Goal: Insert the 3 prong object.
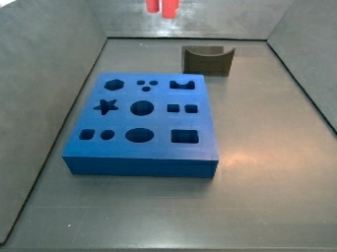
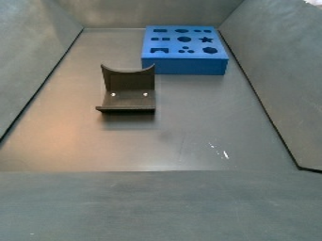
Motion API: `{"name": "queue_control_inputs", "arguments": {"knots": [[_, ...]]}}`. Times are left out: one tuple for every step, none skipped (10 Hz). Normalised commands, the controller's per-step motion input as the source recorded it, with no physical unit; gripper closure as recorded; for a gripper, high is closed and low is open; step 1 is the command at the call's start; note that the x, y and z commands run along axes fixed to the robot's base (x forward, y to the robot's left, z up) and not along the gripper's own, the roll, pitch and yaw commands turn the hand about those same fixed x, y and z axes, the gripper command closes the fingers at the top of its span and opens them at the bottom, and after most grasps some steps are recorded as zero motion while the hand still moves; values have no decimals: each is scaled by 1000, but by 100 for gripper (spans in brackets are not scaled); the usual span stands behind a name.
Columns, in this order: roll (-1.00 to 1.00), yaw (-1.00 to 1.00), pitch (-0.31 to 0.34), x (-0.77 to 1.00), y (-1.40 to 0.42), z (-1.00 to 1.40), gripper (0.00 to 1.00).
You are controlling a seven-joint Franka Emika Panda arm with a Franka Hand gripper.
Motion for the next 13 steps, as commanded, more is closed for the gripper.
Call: {"name": "queue_control_inputs", "arguments": {"knots": [[-87,-614,0,-71,243,-949,100],[-96,-503,10,-31,291,-954,100],[-124,-474,13,-51,280,-900,100],[-141,-523,17,-146,337,-874,100],[-143,-554,26,-183,366,-871,100],[-139,-551,27,-177,377,-883,100],[-134,-426,20,-86,466,-903,100],[-219,-177,0,9,346,-749,100],[-253,-197,0,0,289,-671,100],[-256,-314,0,0,274,-631,100],[-296,-294,9,211,206,-500,100],[-296,-286,16,191,231,-434,100],[-204,-234,24,177,186,-280,100]]}}
